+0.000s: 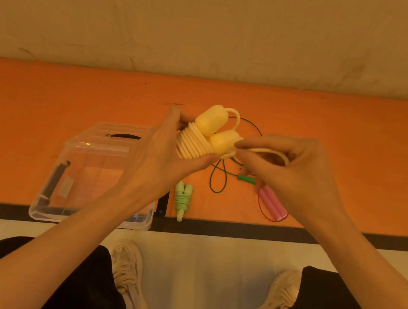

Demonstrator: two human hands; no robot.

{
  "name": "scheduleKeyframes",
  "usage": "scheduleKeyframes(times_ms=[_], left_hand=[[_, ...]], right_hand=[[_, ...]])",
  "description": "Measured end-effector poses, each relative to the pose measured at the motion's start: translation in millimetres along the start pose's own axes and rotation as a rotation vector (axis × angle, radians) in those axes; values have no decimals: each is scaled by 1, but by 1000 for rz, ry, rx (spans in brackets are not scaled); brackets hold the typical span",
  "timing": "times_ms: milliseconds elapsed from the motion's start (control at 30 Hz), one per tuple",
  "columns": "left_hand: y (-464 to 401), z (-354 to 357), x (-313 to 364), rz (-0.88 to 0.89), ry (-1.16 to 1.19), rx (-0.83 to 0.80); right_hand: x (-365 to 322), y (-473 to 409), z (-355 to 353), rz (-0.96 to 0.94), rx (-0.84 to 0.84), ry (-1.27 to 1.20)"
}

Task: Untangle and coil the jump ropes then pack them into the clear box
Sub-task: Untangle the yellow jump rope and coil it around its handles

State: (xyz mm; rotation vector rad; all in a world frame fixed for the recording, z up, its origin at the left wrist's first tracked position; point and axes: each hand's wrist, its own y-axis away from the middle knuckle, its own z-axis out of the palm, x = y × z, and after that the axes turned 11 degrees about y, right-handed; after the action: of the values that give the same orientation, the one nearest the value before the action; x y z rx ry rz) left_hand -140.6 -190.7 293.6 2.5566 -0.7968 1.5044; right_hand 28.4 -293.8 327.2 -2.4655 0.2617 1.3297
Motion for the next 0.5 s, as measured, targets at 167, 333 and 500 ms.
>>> scheduleKeyframes(times_ms=[167, 333, 500], left_hand=[[-5, -2, 2, -17, 87, 33], [-3, -2, 0, -43, 149, 22], [-6, -6, -2, -115, 271, 17]], right_hand=[[-1, -8, 3, 70, -73, -465], [-5, -10, 2, 50, 0, -356], [2, -16, -5, 74, 81, -118]])
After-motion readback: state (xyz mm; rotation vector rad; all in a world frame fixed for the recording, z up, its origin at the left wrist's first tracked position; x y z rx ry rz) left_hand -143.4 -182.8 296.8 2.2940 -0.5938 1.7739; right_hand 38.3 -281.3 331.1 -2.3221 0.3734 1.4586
